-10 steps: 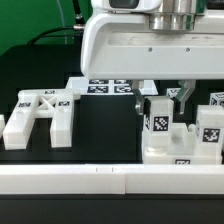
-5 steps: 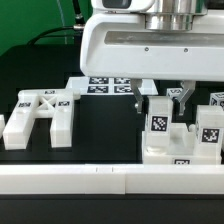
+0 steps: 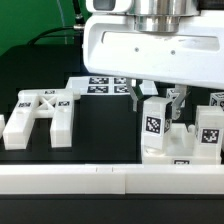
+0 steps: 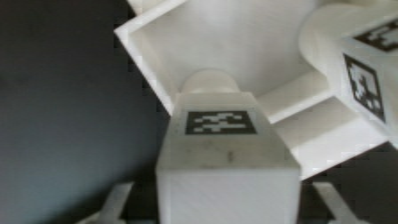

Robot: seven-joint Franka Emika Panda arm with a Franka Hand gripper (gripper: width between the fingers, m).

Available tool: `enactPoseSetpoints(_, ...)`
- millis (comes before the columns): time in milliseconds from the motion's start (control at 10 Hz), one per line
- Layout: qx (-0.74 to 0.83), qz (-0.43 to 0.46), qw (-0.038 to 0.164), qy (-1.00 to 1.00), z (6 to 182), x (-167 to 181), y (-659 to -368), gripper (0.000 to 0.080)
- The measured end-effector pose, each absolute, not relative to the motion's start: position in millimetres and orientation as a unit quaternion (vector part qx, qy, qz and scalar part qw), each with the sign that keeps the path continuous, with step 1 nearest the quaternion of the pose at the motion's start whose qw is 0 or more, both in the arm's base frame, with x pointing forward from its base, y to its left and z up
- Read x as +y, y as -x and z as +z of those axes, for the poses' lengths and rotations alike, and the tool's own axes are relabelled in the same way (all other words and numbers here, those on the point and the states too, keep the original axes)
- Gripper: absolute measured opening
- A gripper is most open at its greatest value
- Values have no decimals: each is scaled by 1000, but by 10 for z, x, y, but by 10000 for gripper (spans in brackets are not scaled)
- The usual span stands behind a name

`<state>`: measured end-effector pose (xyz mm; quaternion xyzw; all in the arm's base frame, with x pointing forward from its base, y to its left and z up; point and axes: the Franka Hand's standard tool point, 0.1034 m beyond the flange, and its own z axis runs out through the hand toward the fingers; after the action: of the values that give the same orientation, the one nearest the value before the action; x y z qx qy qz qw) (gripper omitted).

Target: Assemble chair

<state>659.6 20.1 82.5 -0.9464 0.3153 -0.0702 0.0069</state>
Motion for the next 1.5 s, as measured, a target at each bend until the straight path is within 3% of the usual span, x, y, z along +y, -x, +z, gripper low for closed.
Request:
enactPoseSetpoints(800,555,-56,29,829,815,198,-6577,291)
enactPoseSetpoints(900,548,-56,28,834,815,196,-6577,347)
enactPoseSetpoints(1000,538,-57,28,841,813,198,-6576,347)
enactPoseSetpoints(1100,536,-56,27,842,808,212,-6571,535)
enactPoseSetpoints(1200,518,-57,26,853,807,229,-6571,614)
enactPoseSetpoints(1500,422,-62,19,904,806,218,-6573,648)
